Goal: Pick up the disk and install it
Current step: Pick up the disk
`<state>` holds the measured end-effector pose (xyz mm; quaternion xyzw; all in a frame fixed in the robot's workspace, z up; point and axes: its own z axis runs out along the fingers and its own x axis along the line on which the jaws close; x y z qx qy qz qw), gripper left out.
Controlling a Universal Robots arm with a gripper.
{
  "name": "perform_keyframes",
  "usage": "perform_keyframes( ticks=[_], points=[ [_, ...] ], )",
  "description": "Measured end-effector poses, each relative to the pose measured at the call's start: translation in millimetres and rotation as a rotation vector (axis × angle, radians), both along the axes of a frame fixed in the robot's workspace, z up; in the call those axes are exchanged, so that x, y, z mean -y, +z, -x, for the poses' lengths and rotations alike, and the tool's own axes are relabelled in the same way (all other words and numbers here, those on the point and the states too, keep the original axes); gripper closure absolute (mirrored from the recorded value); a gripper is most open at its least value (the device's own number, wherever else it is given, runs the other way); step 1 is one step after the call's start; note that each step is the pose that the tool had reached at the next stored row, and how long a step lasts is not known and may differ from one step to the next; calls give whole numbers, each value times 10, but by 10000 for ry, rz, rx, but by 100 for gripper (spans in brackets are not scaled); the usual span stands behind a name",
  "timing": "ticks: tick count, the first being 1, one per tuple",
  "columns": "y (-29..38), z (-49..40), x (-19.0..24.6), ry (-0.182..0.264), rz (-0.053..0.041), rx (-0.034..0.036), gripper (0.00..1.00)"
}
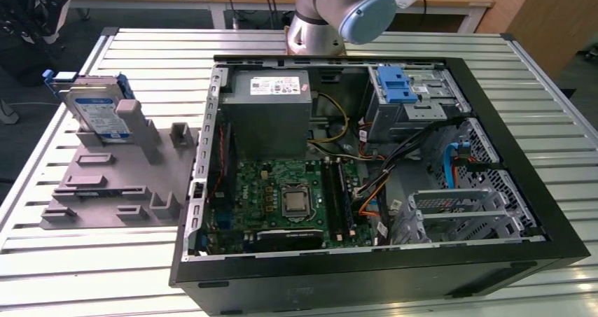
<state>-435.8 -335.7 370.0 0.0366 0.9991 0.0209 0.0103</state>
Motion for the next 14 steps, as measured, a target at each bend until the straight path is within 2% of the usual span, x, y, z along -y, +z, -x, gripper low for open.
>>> perform_keyframes(
  ticks=[14],
  points=[
    [0, 0, 0, 119, 0, 1, 89]
  ],
)
